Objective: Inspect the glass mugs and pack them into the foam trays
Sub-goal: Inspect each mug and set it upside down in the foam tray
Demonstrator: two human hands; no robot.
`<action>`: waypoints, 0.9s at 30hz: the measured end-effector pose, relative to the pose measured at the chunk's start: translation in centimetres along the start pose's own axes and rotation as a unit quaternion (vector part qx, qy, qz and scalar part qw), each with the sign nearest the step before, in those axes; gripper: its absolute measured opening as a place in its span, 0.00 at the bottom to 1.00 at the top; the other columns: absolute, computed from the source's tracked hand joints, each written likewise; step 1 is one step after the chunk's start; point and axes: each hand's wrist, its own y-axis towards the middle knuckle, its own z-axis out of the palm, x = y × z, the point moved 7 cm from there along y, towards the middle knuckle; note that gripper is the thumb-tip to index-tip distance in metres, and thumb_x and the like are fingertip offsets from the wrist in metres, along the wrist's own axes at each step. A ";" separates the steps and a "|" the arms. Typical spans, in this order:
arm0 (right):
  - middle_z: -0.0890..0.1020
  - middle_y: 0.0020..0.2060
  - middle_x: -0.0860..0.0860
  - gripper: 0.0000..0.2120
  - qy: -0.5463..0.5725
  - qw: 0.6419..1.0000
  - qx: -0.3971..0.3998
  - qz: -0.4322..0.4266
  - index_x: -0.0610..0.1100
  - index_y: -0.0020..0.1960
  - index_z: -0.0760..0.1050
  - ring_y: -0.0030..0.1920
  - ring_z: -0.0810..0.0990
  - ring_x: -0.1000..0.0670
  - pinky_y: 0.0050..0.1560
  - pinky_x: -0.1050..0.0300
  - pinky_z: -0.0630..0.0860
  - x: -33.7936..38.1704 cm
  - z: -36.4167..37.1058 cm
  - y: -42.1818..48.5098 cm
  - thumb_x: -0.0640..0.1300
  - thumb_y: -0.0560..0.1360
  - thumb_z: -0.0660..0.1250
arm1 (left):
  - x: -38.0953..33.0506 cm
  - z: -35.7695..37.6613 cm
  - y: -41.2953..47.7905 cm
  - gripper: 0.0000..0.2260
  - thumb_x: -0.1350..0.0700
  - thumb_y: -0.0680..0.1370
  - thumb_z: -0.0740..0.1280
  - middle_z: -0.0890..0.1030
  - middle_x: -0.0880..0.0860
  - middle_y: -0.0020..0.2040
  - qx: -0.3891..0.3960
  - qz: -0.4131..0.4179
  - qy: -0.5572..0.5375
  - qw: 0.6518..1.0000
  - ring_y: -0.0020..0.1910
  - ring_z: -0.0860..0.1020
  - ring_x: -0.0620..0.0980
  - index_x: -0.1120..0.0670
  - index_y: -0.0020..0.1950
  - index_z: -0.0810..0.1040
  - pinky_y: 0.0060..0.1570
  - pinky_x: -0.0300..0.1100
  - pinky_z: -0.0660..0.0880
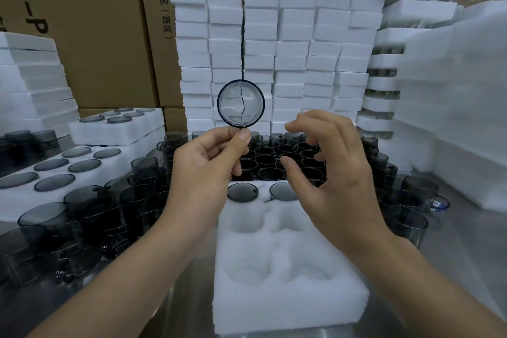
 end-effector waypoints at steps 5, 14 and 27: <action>0.74 0.66 0.56 0.24 -0.008 1.000 -0.007 0.006 0.51 0.71 0.73 0.62 0.76 0.51 0.62 0.59 0.74 -0.2 -0.1 0.1 0.41 0.78 0.75 | 0.6 1.1 0.0 0.05 0.49 0.78 0.75 0.75 0.45 0.36 0.072 -0.090 -0.071 0.991 0.32 0.72 0.42 0.48 0.44 0.86 0.34 0.34 0.71; 0.88 0.55 0.55 0.14 0.332 0.878 0.158 0.308 0.53 0.63 0.85 0.59 0.85 0.51 0.55 0.53 0.83 -1.9 2.9 -0.4 0.57 0.81 0.69 | 0.2 3.9 -1.3 0.09 0.50 0.82 0.68 0.73 0.46 0.38 0.276 -0.167 -0.207 0.924 0.36 0.72 0.42 0.49 0.49 0.86 0.37 0.36 0.70; 0.87 0.37 0.48 0.06 0.436 0.854 0.037 0.281 0.41 0.49 0.84 0.38 0.86 0.53 0.38 0.63 0.77 -0.1 2.6 -0.5 0.43 0.76 0.76 | 0.9 4.0 -1.5 0.11 0.46 0.84 0.68 0.72 0.46 0.36 0.216 -0.122 -0.110 0.962 0.34 0.71 0.41 0.50 0.54 0.87 0.37 0.35 0.71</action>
